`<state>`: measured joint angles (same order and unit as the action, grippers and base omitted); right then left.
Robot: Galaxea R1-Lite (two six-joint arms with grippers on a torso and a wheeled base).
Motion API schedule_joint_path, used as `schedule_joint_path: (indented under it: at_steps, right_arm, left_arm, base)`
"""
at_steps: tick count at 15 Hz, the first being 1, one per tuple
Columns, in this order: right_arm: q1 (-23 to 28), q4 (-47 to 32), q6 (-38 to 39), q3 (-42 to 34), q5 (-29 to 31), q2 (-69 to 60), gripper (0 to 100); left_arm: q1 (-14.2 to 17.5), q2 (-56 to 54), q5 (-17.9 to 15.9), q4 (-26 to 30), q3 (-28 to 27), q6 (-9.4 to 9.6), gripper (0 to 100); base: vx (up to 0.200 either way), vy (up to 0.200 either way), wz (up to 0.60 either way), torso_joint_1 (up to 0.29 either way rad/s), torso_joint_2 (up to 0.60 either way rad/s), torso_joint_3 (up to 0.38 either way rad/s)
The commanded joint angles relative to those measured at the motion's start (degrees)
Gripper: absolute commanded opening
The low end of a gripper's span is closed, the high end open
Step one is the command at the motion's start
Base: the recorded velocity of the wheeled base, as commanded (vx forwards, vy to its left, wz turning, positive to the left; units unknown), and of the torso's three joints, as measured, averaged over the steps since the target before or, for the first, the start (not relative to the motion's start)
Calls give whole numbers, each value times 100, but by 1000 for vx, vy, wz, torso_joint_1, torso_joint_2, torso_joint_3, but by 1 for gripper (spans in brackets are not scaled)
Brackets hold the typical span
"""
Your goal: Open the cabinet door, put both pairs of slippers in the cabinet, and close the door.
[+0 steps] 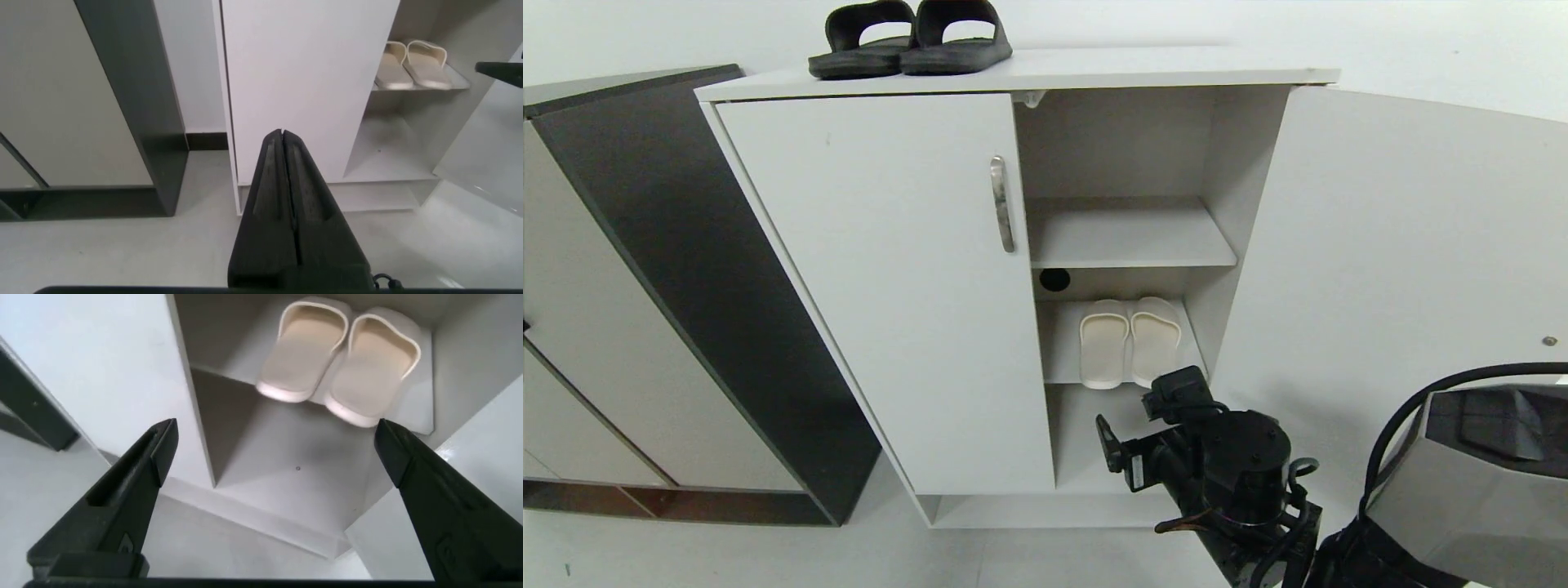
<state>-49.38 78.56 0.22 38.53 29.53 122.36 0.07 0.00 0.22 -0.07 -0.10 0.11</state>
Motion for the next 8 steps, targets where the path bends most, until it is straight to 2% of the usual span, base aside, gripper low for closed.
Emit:
schedule_joint_path:
  at_steps: [1, 8]
  right_arm:
    - [-36, 11, -13, -65, 1, -142, 100]
    - [34, 37, -92, -188, -79, -212, 100]
  left_arm:
    - [1, 9, 4, -1, 1, -2, 0]
    - [1, 9, 4, -1, 1, -2, 0]
  base:
    - [0, 0, 0, 0, 0, 0]
    - [0, 0, 0, 0, 0, 0]
